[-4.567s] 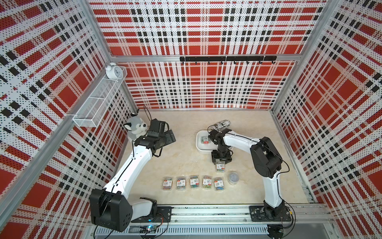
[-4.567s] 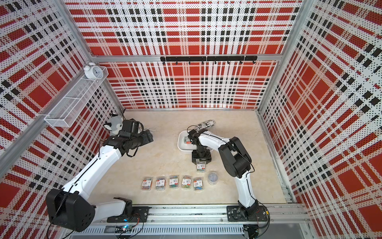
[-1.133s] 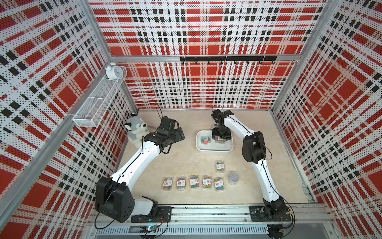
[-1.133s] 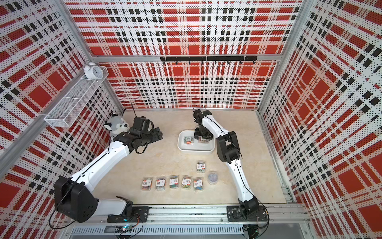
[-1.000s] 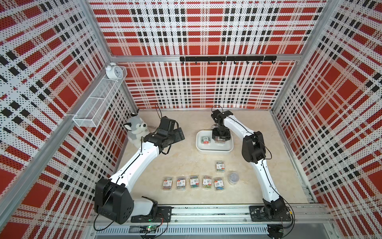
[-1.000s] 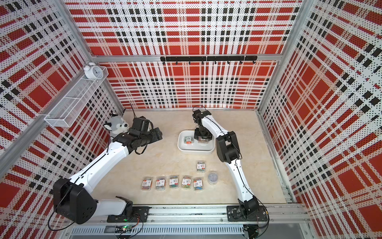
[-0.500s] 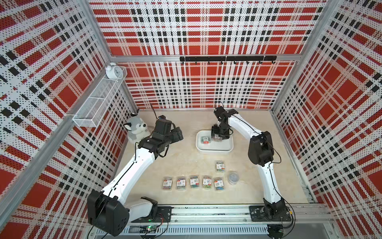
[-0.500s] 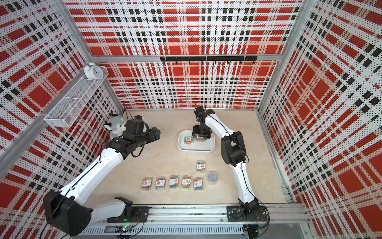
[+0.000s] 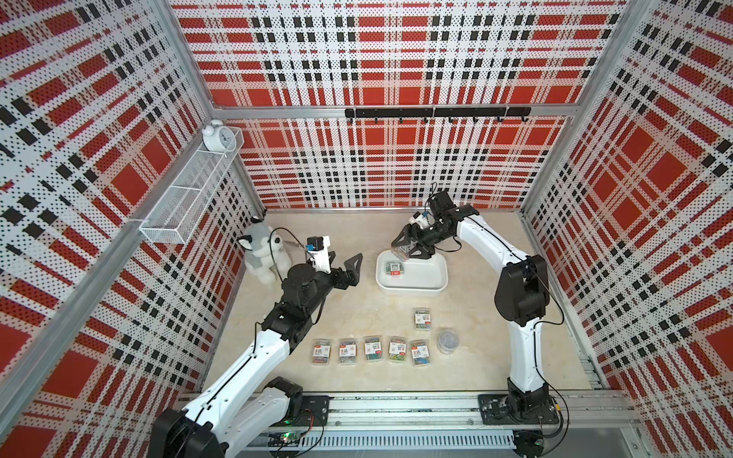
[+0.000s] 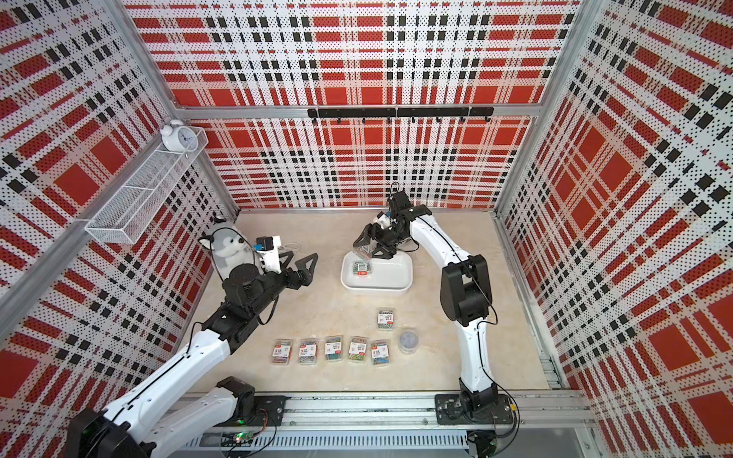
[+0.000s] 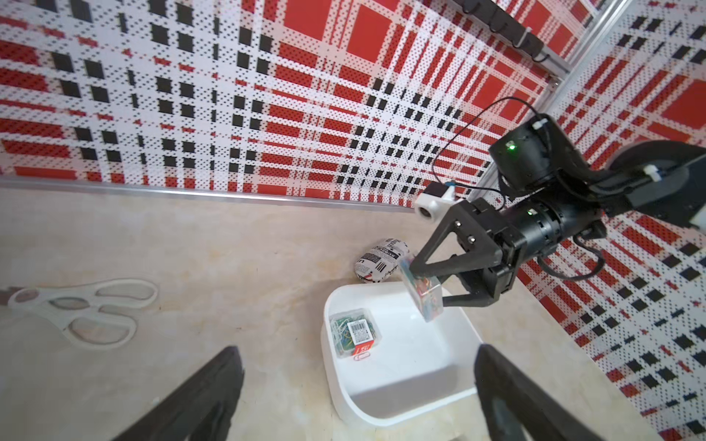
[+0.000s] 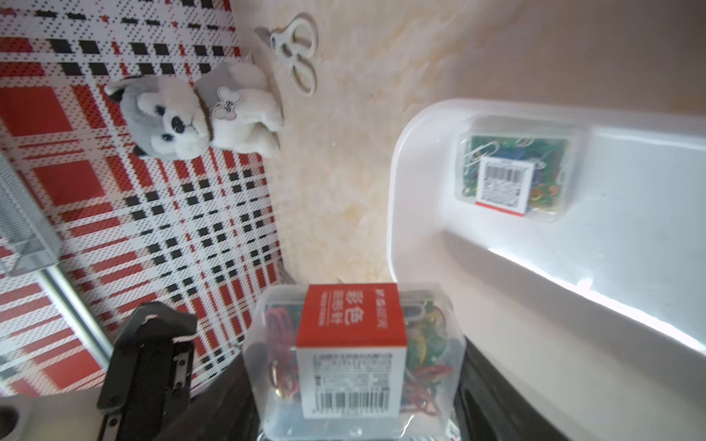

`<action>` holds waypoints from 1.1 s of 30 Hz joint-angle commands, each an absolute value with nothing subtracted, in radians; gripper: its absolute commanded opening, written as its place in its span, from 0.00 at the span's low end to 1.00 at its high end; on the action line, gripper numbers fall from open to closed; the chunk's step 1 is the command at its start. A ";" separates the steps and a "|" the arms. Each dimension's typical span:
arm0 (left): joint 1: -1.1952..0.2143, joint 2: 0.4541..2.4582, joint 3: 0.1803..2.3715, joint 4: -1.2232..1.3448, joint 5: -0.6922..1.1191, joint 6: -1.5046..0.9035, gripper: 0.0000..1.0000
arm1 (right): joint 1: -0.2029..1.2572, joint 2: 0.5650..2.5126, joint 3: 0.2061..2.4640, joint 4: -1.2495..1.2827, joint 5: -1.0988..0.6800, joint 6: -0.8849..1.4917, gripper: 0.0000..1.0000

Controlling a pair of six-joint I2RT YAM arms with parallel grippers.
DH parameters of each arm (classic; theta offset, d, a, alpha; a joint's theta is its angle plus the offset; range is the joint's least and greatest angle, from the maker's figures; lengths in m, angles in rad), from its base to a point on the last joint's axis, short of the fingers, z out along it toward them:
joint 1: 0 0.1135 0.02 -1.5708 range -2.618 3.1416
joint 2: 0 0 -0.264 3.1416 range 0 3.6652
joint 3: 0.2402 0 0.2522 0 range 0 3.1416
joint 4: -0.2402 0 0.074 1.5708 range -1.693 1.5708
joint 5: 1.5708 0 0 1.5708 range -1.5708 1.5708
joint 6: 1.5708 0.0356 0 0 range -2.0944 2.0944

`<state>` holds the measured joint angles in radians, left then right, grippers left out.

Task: Take the paper clips out of the storage box
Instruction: Pick up the boxed paper clips from the storage box, then place the boxed paper clips at the center of the board.

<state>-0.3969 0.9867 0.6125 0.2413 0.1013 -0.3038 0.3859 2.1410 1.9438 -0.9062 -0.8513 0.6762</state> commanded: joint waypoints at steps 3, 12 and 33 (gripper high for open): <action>-0.430 1.108 0.652 0.454 0.249 -0.142 0.98 | 0.385 2.061 1.882 -0.741 -1.069 0.762 0.74; -0.460 1.189 0.664 0.462 0.407 0.126 0.98 | 0.390 1.983 1.780 -0.659 -1.131 0.834 0.74; -0.412 1.374 0.783 0.476 0.729 0.122 0.94 | 0.454 1.854 1.582 -0.452 -1.227 0.975 0.74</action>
<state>-0.4198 1.3563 0.7624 0.4572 0.6487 0.1368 0.4500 1.8980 1.5833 -0.5091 -1.1957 0.9531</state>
